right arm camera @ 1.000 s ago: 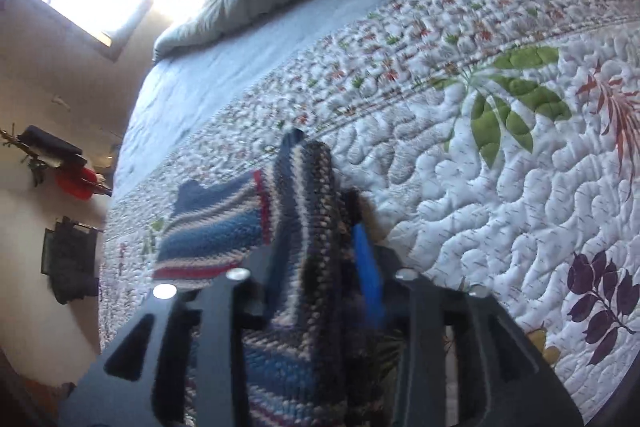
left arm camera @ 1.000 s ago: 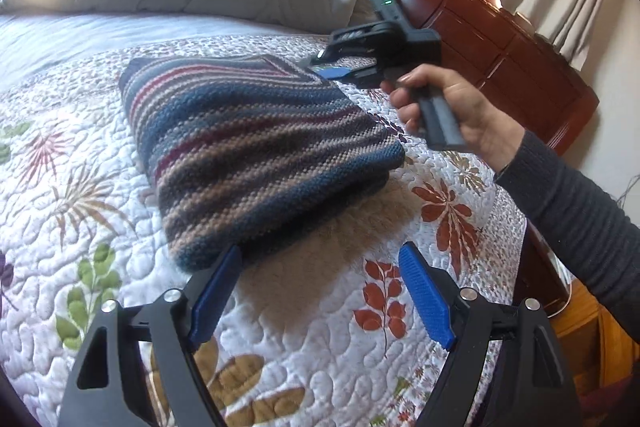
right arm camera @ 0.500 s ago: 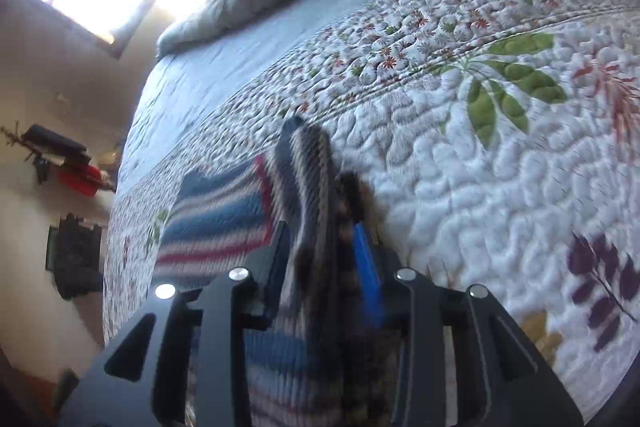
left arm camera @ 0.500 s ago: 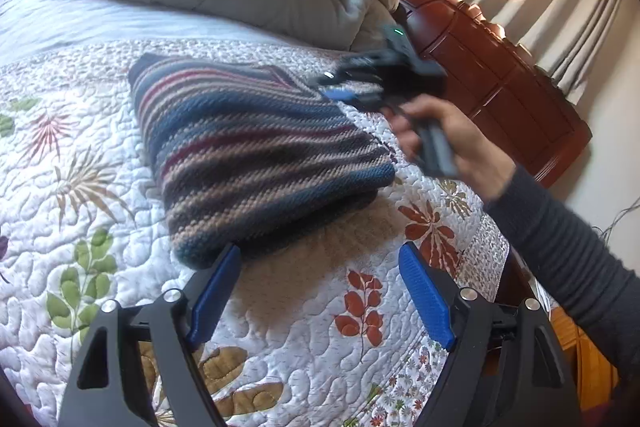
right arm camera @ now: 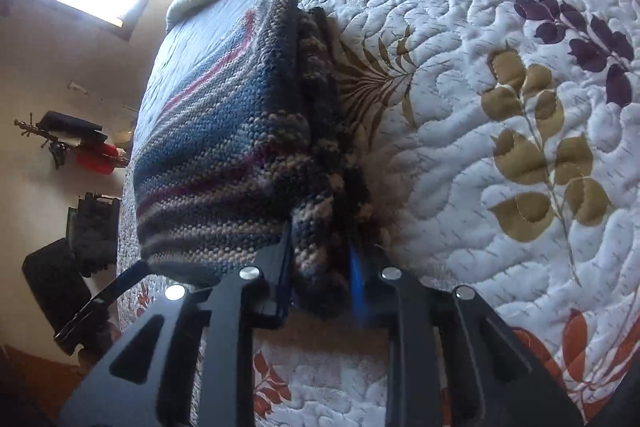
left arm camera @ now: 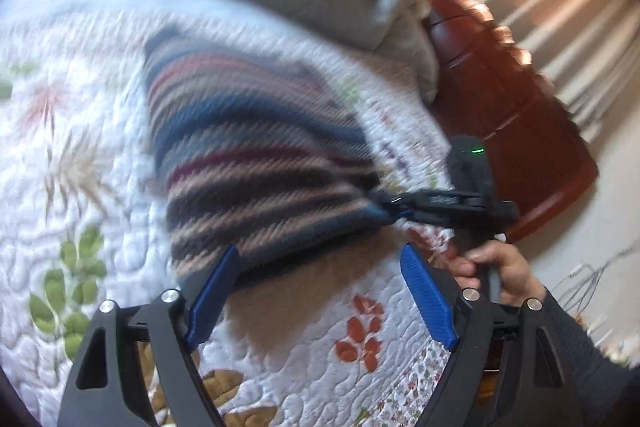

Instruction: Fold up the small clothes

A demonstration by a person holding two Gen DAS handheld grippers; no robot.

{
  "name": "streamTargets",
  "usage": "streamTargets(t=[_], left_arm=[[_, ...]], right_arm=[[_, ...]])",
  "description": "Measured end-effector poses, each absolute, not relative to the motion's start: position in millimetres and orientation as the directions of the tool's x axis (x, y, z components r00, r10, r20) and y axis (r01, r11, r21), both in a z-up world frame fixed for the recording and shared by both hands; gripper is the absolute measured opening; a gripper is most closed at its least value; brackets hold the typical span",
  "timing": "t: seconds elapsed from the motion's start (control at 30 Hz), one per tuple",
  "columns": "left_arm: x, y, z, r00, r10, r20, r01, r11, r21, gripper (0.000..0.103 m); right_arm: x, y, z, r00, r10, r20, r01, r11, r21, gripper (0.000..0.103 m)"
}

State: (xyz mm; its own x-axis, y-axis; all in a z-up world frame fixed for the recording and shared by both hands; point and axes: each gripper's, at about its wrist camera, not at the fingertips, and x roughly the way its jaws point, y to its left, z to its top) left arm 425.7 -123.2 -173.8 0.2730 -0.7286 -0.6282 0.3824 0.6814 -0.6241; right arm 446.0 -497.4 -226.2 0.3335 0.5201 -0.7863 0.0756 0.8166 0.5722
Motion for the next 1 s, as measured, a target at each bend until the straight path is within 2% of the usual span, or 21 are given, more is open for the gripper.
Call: streamTargets(t=[0.03, 0.1, 0.23, 0.33, 0.4, 0.5, 0.57, 0.67, 0.73, 0.8, 0.83, 0.9, 1.0], left_arm=[[427.2, -123.0, -177.8, 0.259, -0.729, -0.634, 0.366, 0.681, -0.634, 0.083], [425.6, -122.5, -180.6, 0.253, -0.721, -0.645, 0.355, 0.690, -0.631, 0.083], [416.6, -124.0, -170.5, 0.278, -0.702, -0.656, 0.372, 0.708, -0.600, 0.083], [402.5, -126.0, -155.9, 0.364, -0.608, -0.706, 0.374, 0.789, -0.487, 0.083], [391.5, -132.2, -141.7, 0.454, -0.498, -0.739, 0.385, 0.857, -0.341, 0.084], [380.8, -140.0, -126.5, 0.531, -0.406, -0.744, 0.403, 0.893, -0.200, 0.088], [378.9, -141.6, -120.5, 0.566, -0.371, -0.736, 0.406, 0.903, -0.142, 0.089], [386.1, -141.1, -116.9, 0.577, -0.352, -0.737, 0.403, 0.908, -0.118, 0.090], [398.5, -137.1, -118.3, 0.569, -0.350, -0.744, 0.400, 0.909, -0.122, 0.090], [410.2, -132.6, -121.7, 0.570, -0.334, -0.750, 0.391, 0.914, -0.109, 0.090], [414.7, -130.2, -123.5, 0.577, -0.322, -0.751, 0.384, 0.918, -0.099, 0.090], [426.6, -124.5, -126.1, 0.579, -0.308, -0.755, 0.373, 0.923, -0.091, 0.091], [443.7, -116.8, -131.9, 0.571, -0.294, -0.767, 0.353, 0.931, -0.094, 0.091]], right_arm=[[442.1, -497.5, -220.2, 0.335, 0.513, -0.790, 0.073, 0.822, 0.565, 0.023], [432.8, -495.7, -192.7, 0.386, 0.450, -0.805, 0.038, 0.865, 0.501, 0.031], [416.7, -462.3, -144.1, 0.502, 0.368, -0.783, -0.107, 0.924, 0.366, 0.032], [419.6, -441.3, -155.6, 0.465, 0.381, -0.799, -0.149, 0.924, 0.353, 0.032], [423.4, -437.3, -169.1, 0.438, 0.365, -0.821, -0.145, 0.931, 0.336, 0.032], [430.7, -436.0, -191.3, 0.393, 0.344, -0.853, -0.124, 0.939, 0.321, 0.029], [435.8, -437.2, -203.7, 0.378, 0.339, -0.861, -0.124, 0.941, 0.316, 0.028], [432.8, -431.3, -198.3, 0.360, 0.328, -0.873, -0.140, 0.944, 0.298, 0.029], [435.3, -432.7, -182.9, 0.351, 0.368, -0.861, -0.135, 0.930, 0.342, 0.040], [440.5, -437.3, -166.5, 0.373, 0.386, -0.843, -0.139, 0.922, 0.361, 0.055], [443.9, -439.1, -158.9, 0.390, 0.390, -0.834, -0.138, 0.920, 0.366, 0.058], [451.4, -448.5, -147.4, 0.410, 0.397, -0.821, -0.118, 0.916, 0.384, 0.078], [474.3, -466.0, -152.5, 0.390, 0.437, -0.810, -0.072, 0.892, 0.446, 0.091]])
